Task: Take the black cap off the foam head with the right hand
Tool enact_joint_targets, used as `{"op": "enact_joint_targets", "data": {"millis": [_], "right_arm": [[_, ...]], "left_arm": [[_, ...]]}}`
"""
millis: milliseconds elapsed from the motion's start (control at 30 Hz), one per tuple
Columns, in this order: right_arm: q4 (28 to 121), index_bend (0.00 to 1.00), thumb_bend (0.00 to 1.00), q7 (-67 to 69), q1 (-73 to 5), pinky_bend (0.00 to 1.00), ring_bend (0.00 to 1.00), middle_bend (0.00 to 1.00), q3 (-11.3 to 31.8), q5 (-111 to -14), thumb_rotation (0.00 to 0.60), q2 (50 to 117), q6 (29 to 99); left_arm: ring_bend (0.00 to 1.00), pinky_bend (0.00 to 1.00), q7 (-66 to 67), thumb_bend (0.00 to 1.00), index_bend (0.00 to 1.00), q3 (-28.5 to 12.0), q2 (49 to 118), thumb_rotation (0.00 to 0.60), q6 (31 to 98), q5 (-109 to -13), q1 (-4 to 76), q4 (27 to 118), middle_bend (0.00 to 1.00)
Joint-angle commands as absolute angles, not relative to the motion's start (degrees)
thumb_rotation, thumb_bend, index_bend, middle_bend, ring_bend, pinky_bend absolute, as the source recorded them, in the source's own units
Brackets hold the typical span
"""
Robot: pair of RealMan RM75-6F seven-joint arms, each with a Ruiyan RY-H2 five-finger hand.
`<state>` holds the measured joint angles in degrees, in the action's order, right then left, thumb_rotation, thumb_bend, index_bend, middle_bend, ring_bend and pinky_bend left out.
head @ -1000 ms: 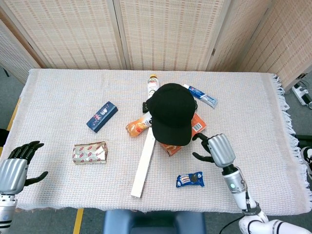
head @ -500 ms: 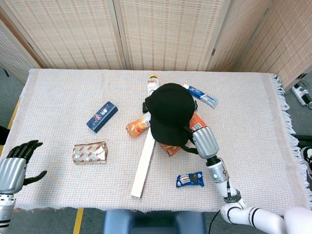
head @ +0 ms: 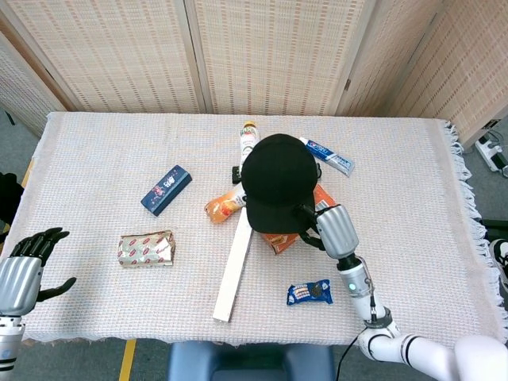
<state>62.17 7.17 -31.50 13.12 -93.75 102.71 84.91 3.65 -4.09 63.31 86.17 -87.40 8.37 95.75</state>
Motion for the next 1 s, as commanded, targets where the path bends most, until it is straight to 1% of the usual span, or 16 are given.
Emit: {"op": "enact_joint_targets", "data": {"millis": [33,233,500,733,1000], "right_arm": [[61.4,0.73,0.91,8.7,-31.0,1.00,1.00,1.00,13.0,-94.1,0.600,102.1,87.0],[61.6,0.76,0.96,10.5,-30.7,1.00,1.00,1.00,14.2,-93.3,0.600,101.2,89.5],[63.1,0.78,0.96,11.2,-32.8,1.00,1.00,1.00,18.6,-89.9,0.597,100.1,89.2],[62.6,0.78,0.98,10.7,-35.7,1.00,1.00,1.00,22.0,-87.5,0.600,99.0,87.5],[58.3,0.79,0.99,10.5,-40.3,1.00,1.00,1.00,26.0,-83.8,0.598,97.8,83.4]], "left_arm": [[0.21,0.25,3.7,0.16,0.24,-4.1,63.4,0.600,86.2,-87.5,8.4,95.7,0.21],[0.21,0.25,3.7,0.16,0.24,-4.2,63.5,0.600,86.2,-87.5,8.5,95.7,0.22],[0.21,0.25,4.3,0.16,0.24,-4.1,63.6,0.600,85.9,-87.7,8.7,95.9,0.22],[0.21,0.25,4.8,0.16,0.24,-4.2,63.7,0.600,85.5,-87.6,9.0,96.1,0.21],[0.21,0.25,5.5,0.16,0.24,-4.1,63.9,0.600,84.6,-87.6,9.5,96.3,0.22]]}}
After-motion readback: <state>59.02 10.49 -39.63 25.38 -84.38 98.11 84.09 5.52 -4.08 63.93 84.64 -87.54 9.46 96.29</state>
